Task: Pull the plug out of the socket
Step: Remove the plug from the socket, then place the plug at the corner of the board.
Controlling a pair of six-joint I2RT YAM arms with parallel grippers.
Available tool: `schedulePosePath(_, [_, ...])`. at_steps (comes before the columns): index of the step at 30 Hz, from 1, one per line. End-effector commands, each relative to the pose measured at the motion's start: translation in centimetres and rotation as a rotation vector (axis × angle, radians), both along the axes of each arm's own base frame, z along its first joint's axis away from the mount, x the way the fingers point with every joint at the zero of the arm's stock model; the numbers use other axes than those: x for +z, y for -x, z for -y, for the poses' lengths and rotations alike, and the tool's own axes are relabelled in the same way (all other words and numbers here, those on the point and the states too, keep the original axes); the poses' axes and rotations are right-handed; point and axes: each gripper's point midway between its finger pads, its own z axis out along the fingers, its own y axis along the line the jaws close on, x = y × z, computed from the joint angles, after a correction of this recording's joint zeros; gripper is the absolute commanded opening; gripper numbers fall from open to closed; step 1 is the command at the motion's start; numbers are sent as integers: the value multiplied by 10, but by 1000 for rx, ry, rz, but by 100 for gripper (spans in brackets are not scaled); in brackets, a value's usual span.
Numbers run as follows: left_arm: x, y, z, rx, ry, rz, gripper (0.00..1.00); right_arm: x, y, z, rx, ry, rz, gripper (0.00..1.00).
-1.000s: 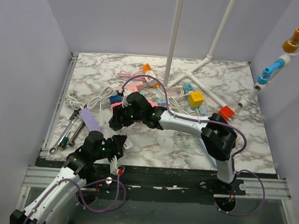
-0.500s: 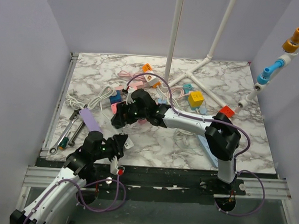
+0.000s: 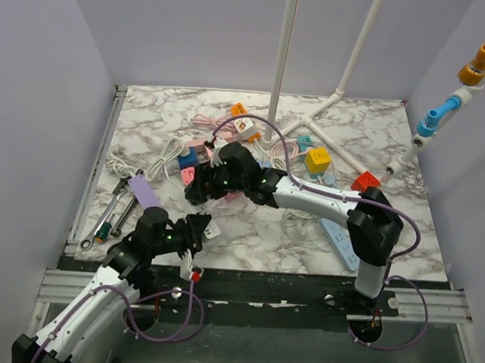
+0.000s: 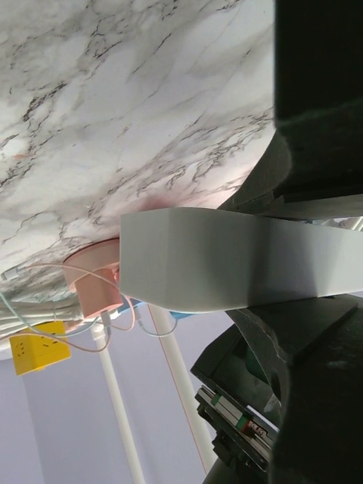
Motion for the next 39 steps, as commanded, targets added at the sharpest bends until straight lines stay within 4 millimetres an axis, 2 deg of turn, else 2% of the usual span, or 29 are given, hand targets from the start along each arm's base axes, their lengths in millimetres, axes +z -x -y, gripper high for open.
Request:
schedulePosePath(1, [-22, 6, -15, 85, -35, -146, 0, 29, -19, 27, -79, -6, 83, 20])
schedulePosePath(8, [-30, 16, -19, 85, -72, -224, 0, 52, -24, 32, -99, -15, 128, 19])
schedulePosePath(12, [-33, 22, -23, 93, -109, -289, 0, 49, -26, 34, -108, 9, 127, 18])
schedulePosePath(20, [-41, 36, -30, 41, -216, -340, 0, 20, -35, 36, -158, 123, 61, 13])
schedulePosePath(24, [-43, 38, -32, 34, -236, -351, 0, 27, -39, 32, -155, 116, 79, 15])
schedulePosePath(28, [-39, 30, -30, 50, -216, -325, 0, 36, -43, 41, -166, 113, 97, 15])
schedulePosePath(31, [-39, 26, -27, 47, -203, -298, 0, 41, -54, 63, -209, 114, 95, 15])
schedulePosePath(34, [-39, 20, -25, 56, -189, -267, 0, 45, -67, 100, -285, 131, 90, 15])
schedulePosePath(36, [-38, 17, -24, 60, -183, -256, 0, 41, -77, 138, -365, 148, 52, 15])
schedulePosePath(39, [-36, 16, -23, 66, -170, -258, 0, 22, -88, 212, -539, 159, -34, 16])
